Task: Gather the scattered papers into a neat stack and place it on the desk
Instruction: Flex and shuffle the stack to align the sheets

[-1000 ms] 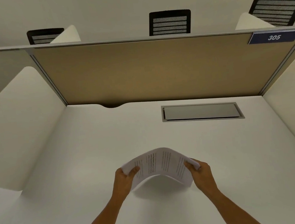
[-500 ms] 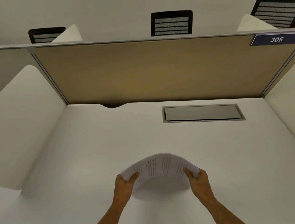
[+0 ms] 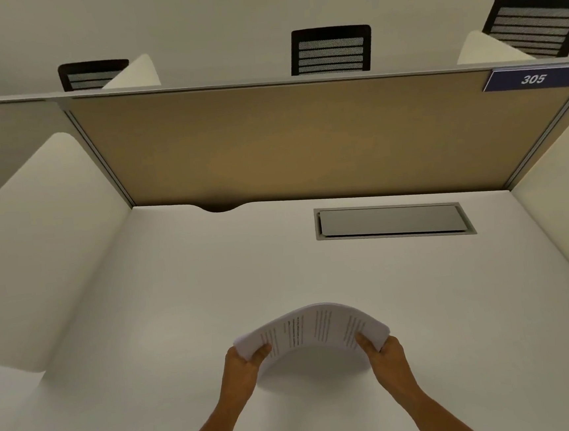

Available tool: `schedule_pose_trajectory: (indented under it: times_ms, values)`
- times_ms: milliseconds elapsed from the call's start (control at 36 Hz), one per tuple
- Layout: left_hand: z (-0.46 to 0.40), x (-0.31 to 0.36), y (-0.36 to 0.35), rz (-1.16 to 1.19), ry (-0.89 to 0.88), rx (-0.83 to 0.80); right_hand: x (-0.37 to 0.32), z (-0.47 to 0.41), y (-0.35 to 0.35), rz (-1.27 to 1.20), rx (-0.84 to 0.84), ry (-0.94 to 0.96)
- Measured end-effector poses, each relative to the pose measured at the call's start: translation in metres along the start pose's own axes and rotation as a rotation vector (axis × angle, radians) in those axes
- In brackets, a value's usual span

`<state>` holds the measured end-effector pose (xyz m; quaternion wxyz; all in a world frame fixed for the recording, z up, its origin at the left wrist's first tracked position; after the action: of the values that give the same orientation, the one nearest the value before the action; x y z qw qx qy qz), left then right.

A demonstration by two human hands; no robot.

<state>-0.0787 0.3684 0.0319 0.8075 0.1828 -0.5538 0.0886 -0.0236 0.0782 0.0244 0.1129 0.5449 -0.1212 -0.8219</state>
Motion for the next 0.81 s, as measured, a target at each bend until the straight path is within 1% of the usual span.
schedule_pose_trajectory:
  times_ms: [167, 250, 333, 417, 528, 639, 694, 806]
  values:
    - [-0.001, 0.004, 0.0, -0.01, 0.011, -0.035, 0.015, -0.006, 0.001, 0.092, 0.005, -0.053]
    - [-0.003, 0.006, 0.002, -0.02, 0.026, -0.047, 0.01, -0.012, 0.004, 0.119, -0.03, -0.029]
    - [-0.006, 0.007, 0.006, -0.032, 0.027, -0.03, 0.0, -0.019, 0.011, 0.164, -0.126, 0.011]
    - [-0.009, 0.011, 0.011, -0.023, 0.015, -0.015, -0.012, -0.028, 0.02, 0.3, -0.243, 0.054]
    - [-0.01, 0.022, 0.021, 0.016, -0.042, 0.047, -0.038, -0.037, 0.03, 0.481, -0.348, 0.09]
    - [-0.018, 0.028, 0.03, 0.056, 0.013, 0.086, -0.069, -0.036, 0.034, 0.552, -0.47, 0.124]
    - [-0.023, 0.036, 0.029, -0.031, 0.012, 0.047, -0.082, -0.035, 0.035, 0.592, -0.518, 0.133]
    - [-0.031, 0.06, 0.022, -0.337, -0.101, -0.109, -0.106, -0.035, 0.033, 0.692, -0.579, 0.147]
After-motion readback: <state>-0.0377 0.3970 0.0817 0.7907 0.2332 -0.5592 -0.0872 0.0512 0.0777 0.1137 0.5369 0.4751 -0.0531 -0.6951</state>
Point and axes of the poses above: each hand's wrist, its own z-axis away from the middle knuckle, its own y-axis out of the back of the hand, x = y × z, the point moved 4 cm from there along -z, towards the middle knuckle
